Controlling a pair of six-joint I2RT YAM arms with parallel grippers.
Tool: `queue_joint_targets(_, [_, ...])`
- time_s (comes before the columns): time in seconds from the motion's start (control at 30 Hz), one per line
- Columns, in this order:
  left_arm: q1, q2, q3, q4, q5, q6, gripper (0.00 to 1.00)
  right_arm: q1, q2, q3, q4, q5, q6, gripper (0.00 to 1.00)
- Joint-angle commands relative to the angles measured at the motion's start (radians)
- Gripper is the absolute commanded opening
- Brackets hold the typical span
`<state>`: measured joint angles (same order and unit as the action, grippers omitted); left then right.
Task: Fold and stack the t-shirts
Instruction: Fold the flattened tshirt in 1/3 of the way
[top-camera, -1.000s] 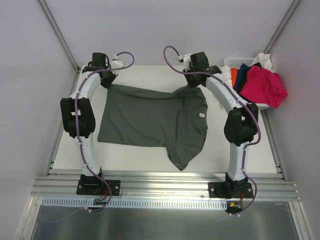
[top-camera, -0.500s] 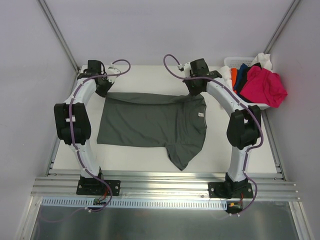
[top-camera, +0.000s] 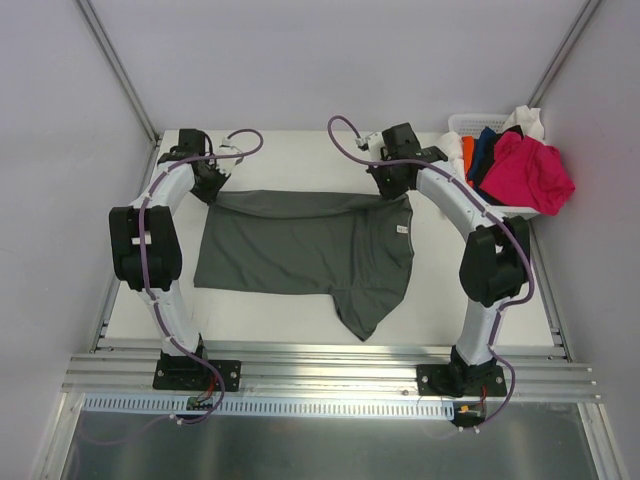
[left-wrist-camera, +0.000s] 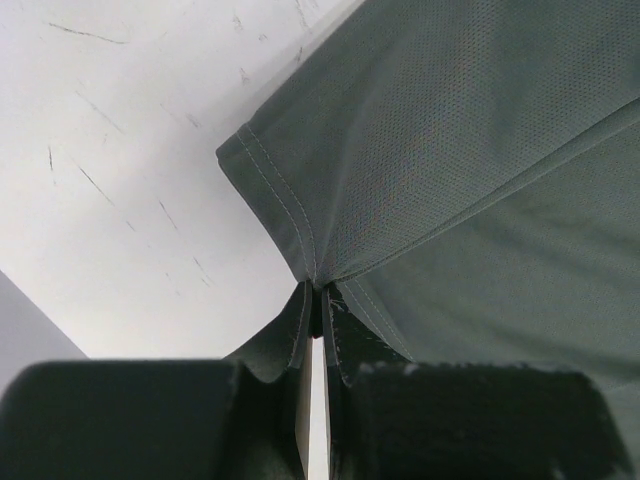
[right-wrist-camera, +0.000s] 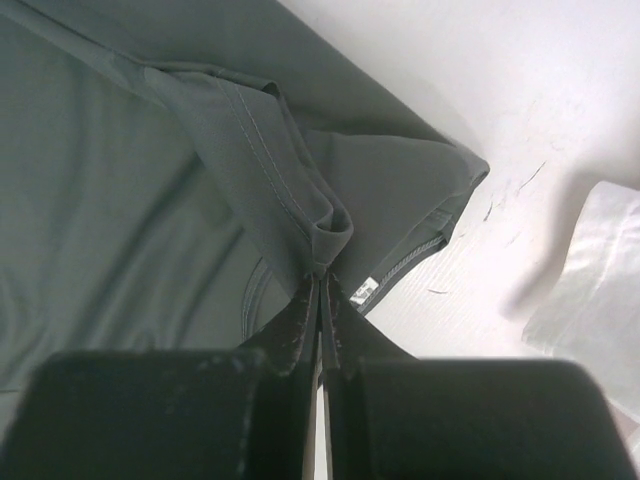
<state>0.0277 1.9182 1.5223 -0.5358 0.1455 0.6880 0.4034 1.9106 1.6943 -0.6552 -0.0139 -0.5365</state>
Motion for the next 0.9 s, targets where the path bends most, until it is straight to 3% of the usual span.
queue_joint_targets(0.0, [0.005, -0.071, -0.007, -0.003, 0.017, -0.005, 0.00, 0.006, -0.085, -0.031, -0.018, -0.024, -0.010, 0.01])
queue_joint_targets(0.37, [0.006, -0.090, -0.062, -0.006, 0.022, -0.013, 0.01, 0.012, -0.099, -0.077, -0.017, -0.034, -0.014, 0.01])
queue_joint_targets(0.43, [0.005, -0.090, -0.077, -0.007, 0.028, -0.024, 0.12, 0.011, -0.082, -0.085, -0.024, -0.072, -0.019, 0.01])
queue_joint_targets(0.47, [0.005, -0.091, -0.080, -0.009, 0.031, -0.031, 0.38, 0.011, -0.075, -0.090, -0.030, -0.086, -0.022, 0.10])
queue_joint_targets(0.5, [0.005, -0.093, -0.085, -0.010, 0.028, -0.054, 0.51, 0.011, -0.067, -0.091, -0.037, -0.095, -0.025, 0.20])
queue_joint_targets(0.53, [0.005, -0.096, -0.089, -0.012, 0.028, -0.065, 0.62, 0.011, -0.056, -0.085, -0.044, -0.109, -0.023, 0.40])
queue_joint_targets(0.57, [0.006, -0.100, -0.094, -0.012, 0.029, -0.073, 0.75, 0.009, -0.061, -0.082, -0.055, -0.112, -0.025, 0.47])
queue_joint_targets(0.63, [0.005, -0.120, -0.099, -0.012, 0.042, -0.094, 0.81, 0.009, -0.074, -0.076, -0.057, -0.107, -0.023, 0.61])
queue_joint_targets(0.73, [0.003, -0.140, -0.077, -0.012, 0.057, -0.123, 0.83, 0.009, -0.084, -0.045, -0.054, -0.078, -0.026, 0.68])
queue_joint_targets(0.87, [-0.008, -0.125, -0.022, -0.018, 0.103, -0.172, 0.85, 0.006, -0.039, 0.014, -0.052, -0.072, -0.036, 0.70])
